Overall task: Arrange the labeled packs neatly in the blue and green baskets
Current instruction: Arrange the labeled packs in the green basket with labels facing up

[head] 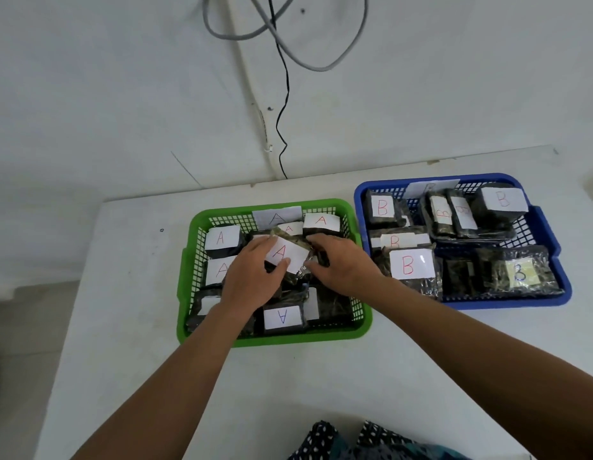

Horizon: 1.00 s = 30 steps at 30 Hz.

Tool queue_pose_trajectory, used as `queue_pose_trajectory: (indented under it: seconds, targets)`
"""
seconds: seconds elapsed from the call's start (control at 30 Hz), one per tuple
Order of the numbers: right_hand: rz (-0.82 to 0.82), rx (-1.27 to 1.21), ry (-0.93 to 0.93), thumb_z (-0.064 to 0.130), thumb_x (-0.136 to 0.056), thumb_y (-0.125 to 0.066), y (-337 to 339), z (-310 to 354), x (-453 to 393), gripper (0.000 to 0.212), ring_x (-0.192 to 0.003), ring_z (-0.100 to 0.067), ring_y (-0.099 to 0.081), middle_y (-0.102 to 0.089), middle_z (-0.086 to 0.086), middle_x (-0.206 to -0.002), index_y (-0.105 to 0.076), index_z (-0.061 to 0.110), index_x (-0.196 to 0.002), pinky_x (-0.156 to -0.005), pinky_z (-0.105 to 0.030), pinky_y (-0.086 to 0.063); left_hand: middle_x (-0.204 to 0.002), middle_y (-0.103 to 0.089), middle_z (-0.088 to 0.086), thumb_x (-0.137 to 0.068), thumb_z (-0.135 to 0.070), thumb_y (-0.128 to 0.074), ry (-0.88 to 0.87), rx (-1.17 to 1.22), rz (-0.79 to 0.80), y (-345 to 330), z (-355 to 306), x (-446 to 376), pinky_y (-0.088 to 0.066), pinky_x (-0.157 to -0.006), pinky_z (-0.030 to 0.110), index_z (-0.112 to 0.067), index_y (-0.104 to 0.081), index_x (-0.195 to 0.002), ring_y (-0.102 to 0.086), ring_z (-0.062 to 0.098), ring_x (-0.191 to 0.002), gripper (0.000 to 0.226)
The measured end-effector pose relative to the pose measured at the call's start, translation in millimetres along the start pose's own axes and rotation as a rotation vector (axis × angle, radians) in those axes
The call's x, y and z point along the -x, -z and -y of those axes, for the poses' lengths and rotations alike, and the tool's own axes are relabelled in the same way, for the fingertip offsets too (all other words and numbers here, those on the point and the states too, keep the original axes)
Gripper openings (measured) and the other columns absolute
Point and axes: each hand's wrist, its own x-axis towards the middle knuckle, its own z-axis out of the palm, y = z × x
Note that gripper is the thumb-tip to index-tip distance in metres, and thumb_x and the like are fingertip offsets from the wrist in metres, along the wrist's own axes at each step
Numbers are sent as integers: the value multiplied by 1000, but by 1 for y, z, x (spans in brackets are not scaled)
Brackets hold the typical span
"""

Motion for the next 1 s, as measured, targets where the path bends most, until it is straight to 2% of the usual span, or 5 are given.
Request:
queue_pose_trajectory:
  seconds: [0.23,0.4,0.57,0.7,1.0]
  targets:
    - [33,-179,-262,45,-83,-77,-20,17,-25,40,-95,-17,-61,-64,-1,-111,-66,20,-112,-82,-33,-52,-123,-69,-1,-81,-34,-75,82,98,34,10,13,-13,-43,-80,18,-22,-60,-135,-62,11,-98,57]
    - [61,-446,-256,26,-85,-79,-3,14,-29,26,-84,-13,-62,-62,6,-96,-56,25,-96,-60,-18,-47,-129,-66,0,-85,-43,-70,53,115,57,15,20,-9,-49,-95,28,-20,-55,-140,-62,15,-114,62]
    - [-180,-489,-284,27,-91,-72,24,7,-36,26,-83,-11,-61,-60,6,-98,-58,24,-112,-56,-20,-49,-132,-63,-3,-85,-60,-63,-112,-28,58,15,24,7,-44,-98,29,-22,-59,-135,-56,14,-120,64]
    - [-81,-527,-271,24,-93,-70,21,5,-38,26,-79,-13,-63,-64,2,-99,-60,22,-116,-48,-16,-49,-117,-68,-6,-77,-72,-63,-300,-151,4,28,40,24,-45,-102,36,-20,-70,-119,-58,11,-110,67]
    - [163,-311,-198,21,-94,-65,4,8,-36,26,-73,-5,-57,-61,9,-97,-66,23,-120,-52,-12,-40,-111,-64,-2,-77,-31,-83,-253,-93,-123,57,70,40,-57,-83,28,-11,-68,-120,-61,13,-99,50]
